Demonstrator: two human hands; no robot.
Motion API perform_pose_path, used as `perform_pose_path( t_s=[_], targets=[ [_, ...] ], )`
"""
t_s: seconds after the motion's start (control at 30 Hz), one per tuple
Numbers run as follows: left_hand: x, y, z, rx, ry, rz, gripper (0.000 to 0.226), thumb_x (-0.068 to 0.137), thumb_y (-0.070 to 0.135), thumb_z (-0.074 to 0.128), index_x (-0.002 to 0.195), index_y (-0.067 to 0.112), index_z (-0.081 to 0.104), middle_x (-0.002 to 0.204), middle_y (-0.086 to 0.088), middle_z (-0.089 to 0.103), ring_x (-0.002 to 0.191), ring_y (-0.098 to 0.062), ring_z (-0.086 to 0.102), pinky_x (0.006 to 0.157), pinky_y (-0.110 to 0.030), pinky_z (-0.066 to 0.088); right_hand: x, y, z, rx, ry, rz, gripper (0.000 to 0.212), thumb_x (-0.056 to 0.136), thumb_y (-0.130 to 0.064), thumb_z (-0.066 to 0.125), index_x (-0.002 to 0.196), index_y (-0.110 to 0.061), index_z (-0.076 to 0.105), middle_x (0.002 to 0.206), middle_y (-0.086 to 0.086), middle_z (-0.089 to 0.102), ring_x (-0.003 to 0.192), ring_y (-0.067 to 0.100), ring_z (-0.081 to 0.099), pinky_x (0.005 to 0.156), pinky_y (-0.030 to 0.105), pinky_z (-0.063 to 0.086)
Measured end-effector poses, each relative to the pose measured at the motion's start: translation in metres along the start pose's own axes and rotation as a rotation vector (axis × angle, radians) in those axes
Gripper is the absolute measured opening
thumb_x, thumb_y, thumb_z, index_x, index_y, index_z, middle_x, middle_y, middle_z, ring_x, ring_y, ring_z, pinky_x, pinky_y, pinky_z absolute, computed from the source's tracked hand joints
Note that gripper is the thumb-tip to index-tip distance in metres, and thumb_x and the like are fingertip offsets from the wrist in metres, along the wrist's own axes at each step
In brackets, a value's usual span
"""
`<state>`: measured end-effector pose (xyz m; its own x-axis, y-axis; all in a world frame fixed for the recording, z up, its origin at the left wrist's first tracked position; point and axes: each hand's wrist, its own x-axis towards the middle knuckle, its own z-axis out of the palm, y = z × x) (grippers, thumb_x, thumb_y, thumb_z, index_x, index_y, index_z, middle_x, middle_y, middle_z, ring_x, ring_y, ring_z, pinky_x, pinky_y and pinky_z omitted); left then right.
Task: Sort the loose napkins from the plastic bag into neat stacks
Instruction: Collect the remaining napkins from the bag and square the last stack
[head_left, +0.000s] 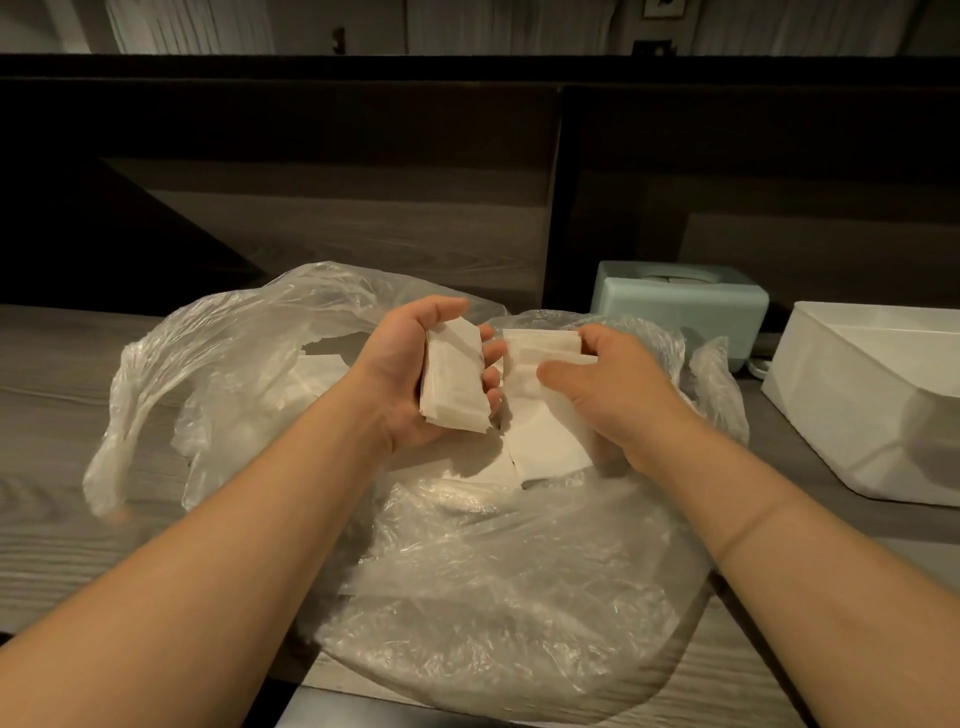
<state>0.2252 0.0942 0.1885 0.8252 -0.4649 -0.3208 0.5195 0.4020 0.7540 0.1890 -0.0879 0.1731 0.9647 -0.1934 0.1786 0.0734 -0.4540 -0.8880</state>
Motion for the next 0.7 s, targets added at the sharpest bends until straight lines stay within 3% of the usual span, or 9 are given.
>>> perform_pose_path(
  t_s=[0.1,0.2,0.27,0.33,0.43,0.57,0.7],
  targets=[
    [-0.001,0.0,0.001,0.003,0.017,0.004,0.044,0.086,0.034,0.063,0.122,0.01,0.065,0.103,-0.008,0.065,0.072,-0.021,0.058,0.071,-0.035,0.049,0.0,-0.002,-0.003,-0.024,-0.035,-0.023,0.007,0.091,-0.02,0.07,0.094,-0.026,0.067,0.091,-0.002,0.072,0.08,0.019,0.07,0.069,0.037,0.059],
    [-0.003,-0.001,0.002,-0.008,0.004,0.004,0.044,0.084,0.033,0.064,0.121,0.009,0.064,0.103,-0.008,0.064,0.072,-0.021,0.058,0.071,-0.035,0.049,0.001,0.0,-0.006,0.014,0.013,-0.035,0.004,0.094,-0.022,0.067,0.092,-0.023,0.07,0.089,0.004,0.075,0.083,0.025,0.072,0.075,0.045,0.061],
    [-0.004,0.0,0.003,-0.007,0.008,0.014,0.045,0.083,0.033,0.067,0.121,0.008,0.065,0.103,-0.009,0.064,0.073,-0.022,0.058,0.072,-0.034,0.049,0.003,-0.001,-0.008,0.077,0.073,-0.035,0.012,0.096,-0.019,0.063,0.093,-0.03,0.068,0.092,-0.004,0.074,0.085,0.019,0.072,0.074,0.041,0.063],
    [-0.005,0.0,0.003,-0.005,0.017,0.026,0.048,0.083,0.032,0.068,0.123,0.007,0.066,0.103,-0.01,0.065,0.074,-0.022,0.059,0.073,-0.034,0.05,0.005,-0.002,-0.01,0.197,0.074,-0.023,0.023,0.095,-0.012,0.063,0.108,-0.031,0.07,0.099,-0.006,0.074,0.09,0.016,0.072,0.07,0.032,0.061],
    [-0.005,0.001,0.003,-0.01,0.02,0.033,0.045,0.085,0.032,0.067,0.121,0.005,0.066,0.103,-0.01,0.065,0.075,-0.022,0.059,0.073,-0.034,0.051,0.005,-0.004,-0.013,0.268,-0.02,0.036,0.035,0.09,-0.003,0.066,0.118,-0.023,0.071,0.104,0.001,0.075,0.094,0.022,0.072,0.078,0.038,0.062],
    [-0.005,0.001,0.003,-0.019,-0.001,0.017,0.042,0.086,0.033,0.065,0.119,0.006,0.065,0.104,-0.009,0.064,0.074,-0.021,0.058,0.073,-0.033,0.049,0.001,-0.004,-0.014,0.081,-0.033,0.024,0.017,0.092,-0.007,0.066,0.089,-0.023,0.07,0.09,0.003,0.075,0.081,0.019,0.072,0.073,0.038,0.06],
    [-0.004,0.001,0.002,-0.015,0.011,0.029,0.047,0.082,0.032,0.067,0.121,0.006,0.065,0.103,-0.01,0.065,0.074,-0.021,0.059,0.072,-0.033,0.051,0.002,-0.004,-0.013,0.112,0.082,-0.028,0.009,0.096,-0.019,0.065,0.097,-0.027,0.069,0.096,-0.003,0.075,0.087,0.017,0.072,0.076,0.037,0.061]
  ],
)
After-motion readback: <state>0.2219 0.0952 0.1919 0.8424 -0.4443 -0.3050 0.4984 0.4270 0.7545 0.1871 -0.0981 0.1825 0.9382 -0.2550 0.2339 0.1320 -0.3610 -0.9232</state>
